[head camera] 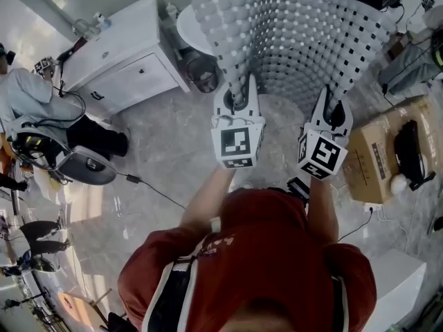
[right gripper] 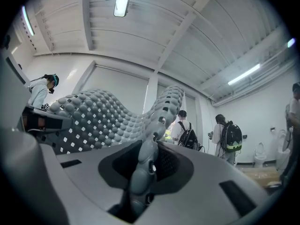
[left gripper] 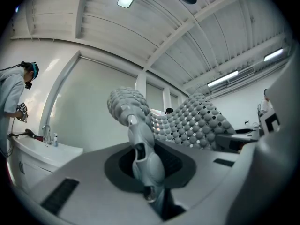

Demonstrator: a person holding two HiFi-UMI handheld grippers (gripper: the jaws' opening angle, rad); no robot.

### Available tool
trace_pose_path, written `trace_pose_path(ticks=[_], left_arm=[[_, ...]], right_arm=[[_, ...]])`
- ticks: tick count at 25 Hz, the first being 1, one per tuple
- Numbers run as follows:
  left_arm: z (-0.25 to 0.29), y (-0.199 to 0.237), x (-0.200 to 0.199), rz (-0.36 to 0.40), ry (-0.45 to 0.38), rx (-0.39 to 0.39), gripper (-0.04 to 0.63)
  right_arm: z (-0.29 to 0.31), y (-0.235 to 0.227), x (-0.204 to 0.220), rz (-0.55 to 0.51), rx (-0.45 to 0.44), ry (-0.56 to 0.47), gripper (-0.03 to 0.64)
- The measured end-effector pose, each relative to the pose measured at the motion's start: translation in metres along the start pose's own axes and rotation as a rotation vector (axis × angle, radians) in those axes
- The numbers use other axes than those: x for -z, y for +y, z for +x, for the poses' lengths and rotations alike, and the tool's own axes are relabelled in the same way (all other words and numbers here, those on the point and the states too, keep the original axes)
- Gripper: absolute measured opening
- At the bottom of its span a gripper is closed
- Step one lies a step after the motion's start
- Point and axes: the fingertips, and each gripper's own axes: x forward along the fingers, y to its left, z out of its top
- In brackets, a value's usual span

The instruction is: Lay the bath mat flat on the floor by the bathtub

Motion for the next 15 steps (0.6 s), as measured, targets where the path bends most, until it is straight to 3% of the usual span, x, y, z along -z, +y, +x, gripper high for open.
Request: trace_pose_path(ticks=[15], left_arm=[[-0.005, 0.003, 0.016, -0.033, 0.029, 0.058, 0.051]], right_arm=[[-0.016, -0.004, 0.009, -0.032, 0.083, 0.03, 0.075]])
